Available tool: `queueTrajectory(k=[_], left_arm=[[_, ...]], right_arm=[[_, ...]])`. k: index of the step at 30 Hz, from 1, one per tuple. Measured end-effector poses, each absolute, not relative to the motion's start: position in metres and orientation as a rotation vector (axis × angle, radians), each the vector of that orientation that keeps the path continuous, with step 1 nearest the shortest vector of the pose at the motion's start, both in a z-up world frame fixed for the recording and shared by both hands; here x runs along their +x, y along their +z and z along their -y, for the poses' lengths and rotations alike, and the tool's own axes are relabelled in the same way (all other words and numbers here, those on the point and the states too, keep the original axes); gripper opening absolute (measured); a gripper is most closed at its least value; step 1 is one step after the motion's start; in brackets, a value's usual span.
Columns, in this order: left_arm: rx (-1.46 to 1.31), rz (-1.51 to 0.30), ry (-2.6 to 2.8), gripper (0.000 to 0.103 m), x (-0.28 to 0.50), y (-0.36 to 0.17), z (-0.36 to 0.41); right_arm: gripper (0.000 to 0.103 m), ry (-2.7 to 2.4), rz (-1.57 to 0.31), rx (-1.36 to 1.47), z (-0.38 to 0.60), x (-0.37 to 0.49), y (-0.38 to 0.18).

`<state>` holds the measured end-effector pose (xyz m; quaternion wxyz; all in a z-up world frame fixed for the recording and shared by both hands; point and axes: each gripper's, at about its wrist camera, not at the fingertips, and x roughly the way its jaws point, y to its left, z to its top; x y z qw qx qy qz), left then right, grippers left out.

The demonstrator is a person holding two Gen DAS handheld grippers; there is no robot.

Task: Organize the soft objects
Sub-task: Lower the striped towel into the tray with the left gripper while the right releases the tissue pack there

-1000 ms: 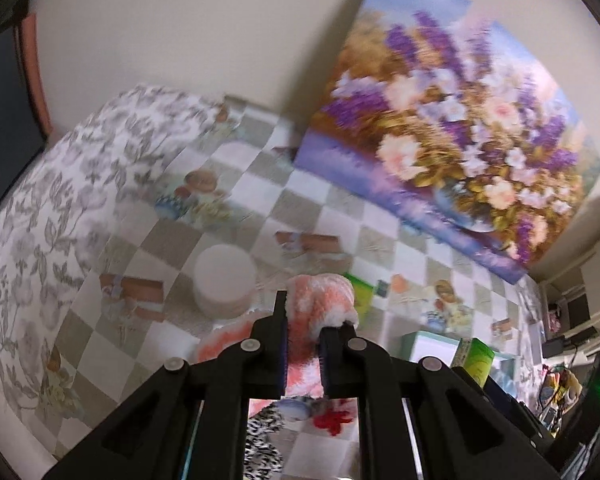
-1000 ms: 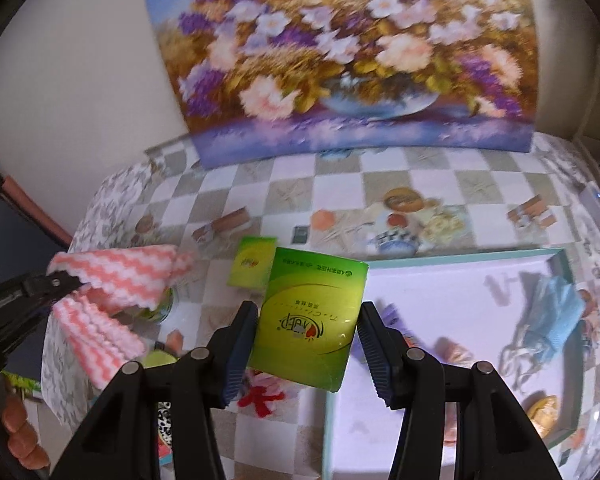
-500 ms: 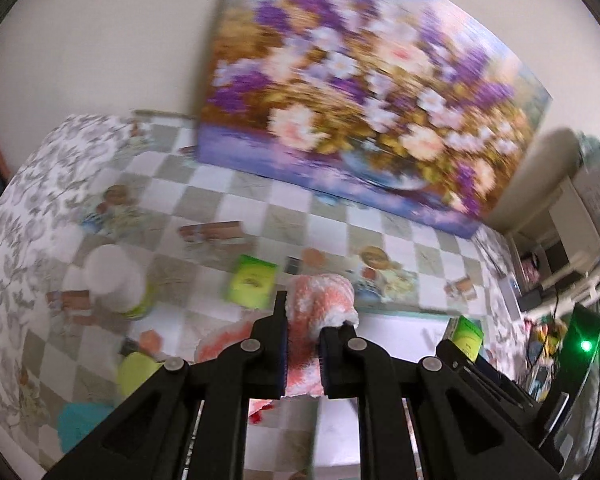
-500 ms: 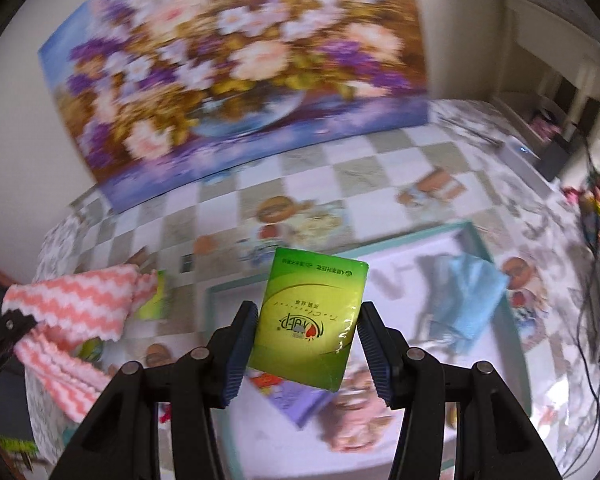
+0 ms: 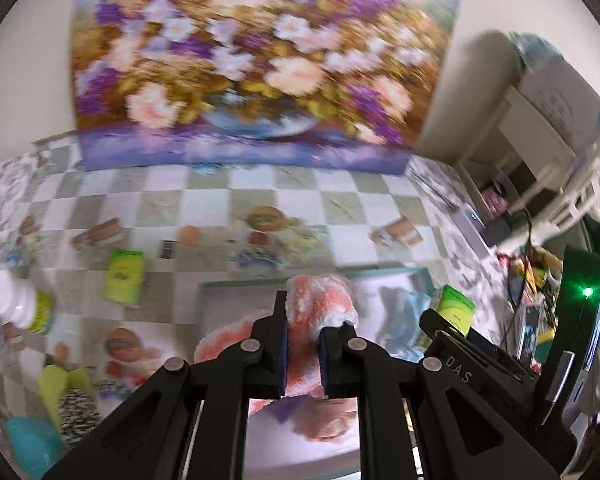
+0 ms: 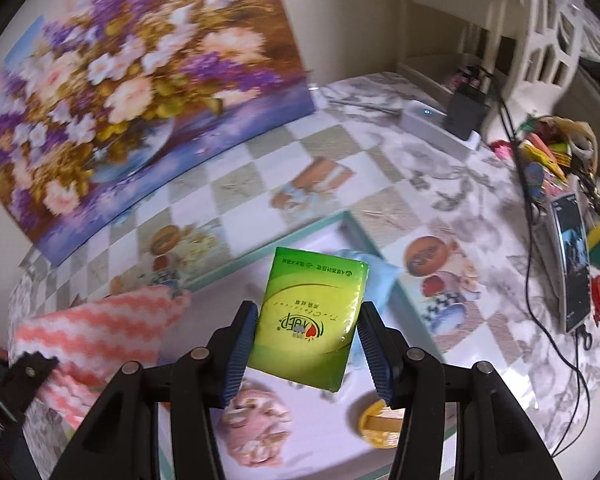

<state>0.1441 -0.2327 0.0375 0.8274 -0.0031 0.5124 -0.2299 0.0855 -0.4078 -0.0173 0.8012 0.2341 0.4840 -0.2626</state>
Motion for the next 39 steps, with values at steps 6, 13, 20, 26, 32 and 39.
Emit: queueTrajectory(k=[6,13,20,26,32,39], left_arm=[[-0.006,-1.154,-0.573,0.012,0.142,0.010,0.261],[0.000,-1.230,-0.521,0.013,0.153,-0.030,0.256],[-0.007,-1.310,-0.472,0.014,0.162,-0.065,0.245],[0.017,-1.316,-0.455,0.015,0.163,-0.067,0.244],[0.007,-1.305,-0.445,0.029,0.166,-0.055,0.239],[-0.016,-1.283,-0.427,0.046,0.170,-0.040,0.230]], right_arm=[[0.055,-0.589,-1.050,0.529,0.420,0.081,-0.026],[0.055,-0.542,-1.121,0.528,0.414,0.093,-0.052],[0.055,-0.515,-1.218,0.517,0.406,0.103,-0.082],[0.055,-0.511,-1.235,0.513,0.405,0.105,-0.087],[0.059,-0.524,-1.221,0.486,0.404,0.106,-0.076],[0.059,-0.544,-1.186,0.441,0.400,0.105,-0.055]])
